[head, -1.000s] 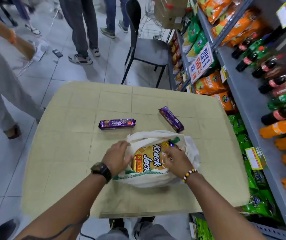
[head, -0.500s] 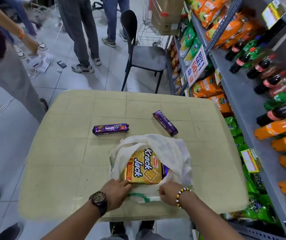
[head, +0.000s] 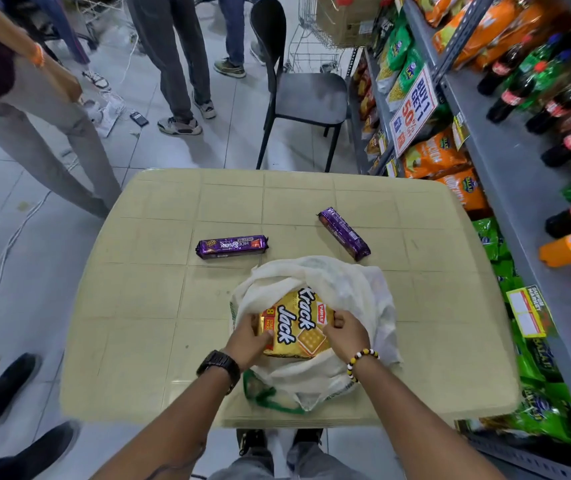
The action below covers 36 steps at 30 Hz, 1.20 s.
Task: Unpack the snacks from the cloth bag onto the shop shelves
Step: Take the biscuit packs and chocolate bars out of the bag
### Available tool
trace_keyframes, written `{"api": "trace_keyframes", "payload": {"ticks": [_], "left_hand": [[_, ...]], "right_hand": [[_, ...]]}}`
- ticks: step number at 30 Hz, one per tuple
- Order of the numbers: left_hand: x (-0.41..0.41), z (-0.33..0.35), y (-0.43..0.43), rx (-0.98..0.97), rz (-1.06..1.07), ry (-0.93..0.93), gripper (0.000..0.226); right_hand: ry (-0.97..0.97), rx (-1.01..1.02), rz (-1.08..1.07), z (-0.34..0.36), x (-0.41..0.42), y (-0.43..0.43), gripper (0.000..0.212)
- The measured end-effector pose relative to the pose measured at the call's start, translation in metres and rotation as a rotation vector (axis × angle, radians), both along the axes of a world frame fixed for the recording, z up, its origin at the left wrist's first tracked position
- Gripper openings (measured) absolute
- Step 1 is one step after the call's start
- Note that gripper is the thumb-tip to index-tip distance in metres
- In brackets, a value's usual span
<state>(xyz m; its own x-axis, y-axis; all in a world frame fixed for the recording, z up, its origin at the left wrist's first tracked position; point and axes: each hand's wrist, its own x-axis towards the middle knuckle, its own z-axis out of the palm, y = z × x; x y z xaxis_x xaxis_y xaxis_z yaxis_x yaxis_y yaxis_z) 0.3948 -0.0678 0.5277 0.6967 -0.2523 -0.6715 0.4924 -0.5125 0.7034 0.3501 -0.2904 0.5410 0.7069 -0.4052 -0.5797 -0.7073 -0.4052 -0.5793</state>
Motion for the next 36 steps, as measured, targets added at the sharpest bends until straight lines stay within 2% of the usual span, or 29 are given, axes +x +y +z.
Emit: {"api": "trace_keyframes", "payload": {"ticks": [9, 15, 22, 29, 32, 36], "left_hand": [[-0.005, 0.001, 0.009, 0.078, 0.008, -0.054, 0.040], [-0.029, 0.030, 0.033, -0.074, 0.065, 0.045, 0.029], [-0.062, 0.069, 0.074, -0.128, 0.118, -0.037, 0.037], [-0.064, 0.077, 0.152, -0.062, 0.251, -0.175, 0.040], [-0.052, 0.068, 0.181, 0.013, 0.286, -0.220, 0.038], [-0.030, 0.041, 0.211, 0.143, 0.346, -0.200, 0.040]], "right_hand": [[-0.018, 0.012, -0.046, -0.002, -0.006, 0.006, 0.019], [-0.060, 0.079, -0.056, 0.024, -0.041, 0.008, 0.019], [-0.161, 0.074, -0.059, 0.067, -0.082, 0.041, 0.030], [-0.315, 0.135, 0.020, 0.078, -0.056, 0.122, 0.034], [-0.328, 0.168, 0.061, 0.065, -0.026, 0.161, 0.031], [-0.305, 0.118, 0.183, 0.033, 0.014, 0.206, 0.028]]}}
